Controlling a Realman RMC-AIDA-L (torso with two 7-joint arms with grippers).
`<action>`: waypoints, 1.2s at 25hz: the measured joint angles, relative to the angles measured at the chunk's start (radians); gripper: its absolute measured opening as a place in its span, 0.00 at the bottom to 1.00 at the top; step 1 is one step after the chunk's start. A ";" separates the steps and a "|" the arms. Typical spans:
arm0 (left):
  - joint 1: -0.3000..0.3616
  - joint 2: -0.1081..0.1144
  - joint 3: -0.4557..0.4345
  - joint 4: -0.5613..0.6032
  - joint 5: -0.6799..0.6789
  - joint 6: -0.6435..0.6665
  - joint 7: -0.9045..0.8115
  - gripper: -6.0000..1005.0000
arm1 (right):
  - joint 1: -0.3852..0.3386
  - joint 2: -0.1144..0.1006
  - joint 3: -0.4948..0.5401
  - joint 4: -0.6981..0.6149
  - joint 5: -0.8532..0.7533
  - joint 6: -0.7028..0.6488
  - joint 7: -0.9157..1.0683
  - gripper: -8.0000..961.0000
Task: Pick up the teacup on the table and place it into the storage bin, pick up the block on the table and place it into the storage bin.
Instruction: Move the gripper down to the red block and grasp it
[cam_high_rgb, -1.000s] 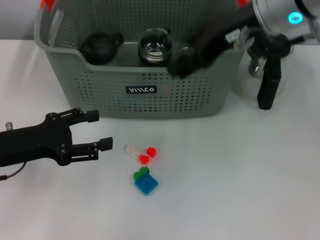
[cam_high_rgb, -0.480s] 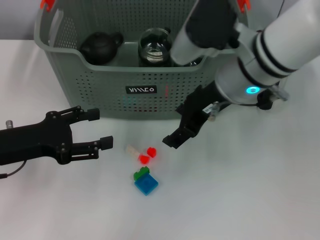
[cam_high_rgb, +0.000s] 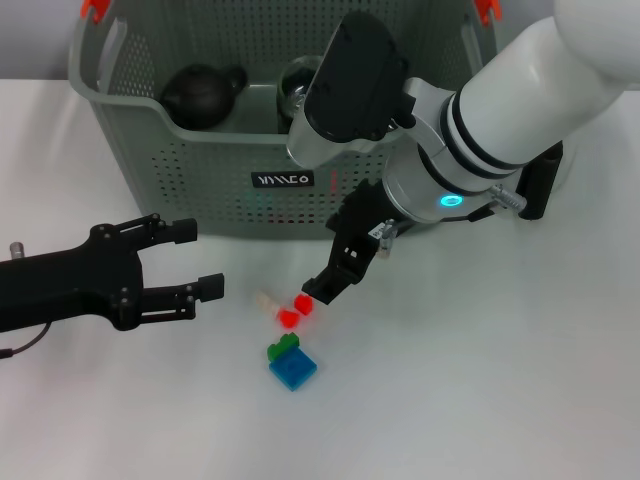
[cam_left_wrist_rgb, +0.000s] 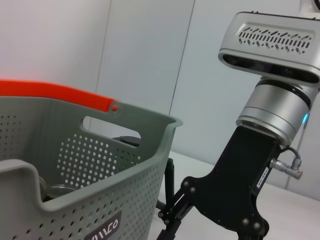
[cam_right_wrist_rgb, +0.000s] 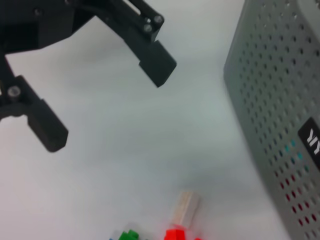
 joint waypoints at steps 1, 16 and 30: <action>0.000 0.000 0.000 0.000 0.000 0.000 0.000 0.86 | 0.001 0.000 -0.004 0.004 0.001 0.004 -0.001 0.95; 0.002 -0.002 0.000 0.000 -0.001 0.000 0.010 0.86 | 0.034 0.007 -0.122 0.117 0.023 0.114 0.009 0.94; 0.003 -0.005 0.000 -0.002 0.000 -0.005 0.012 0.86 | 0.048 0.008 -0.193 0.248 0.146 0.285 0.002 0.72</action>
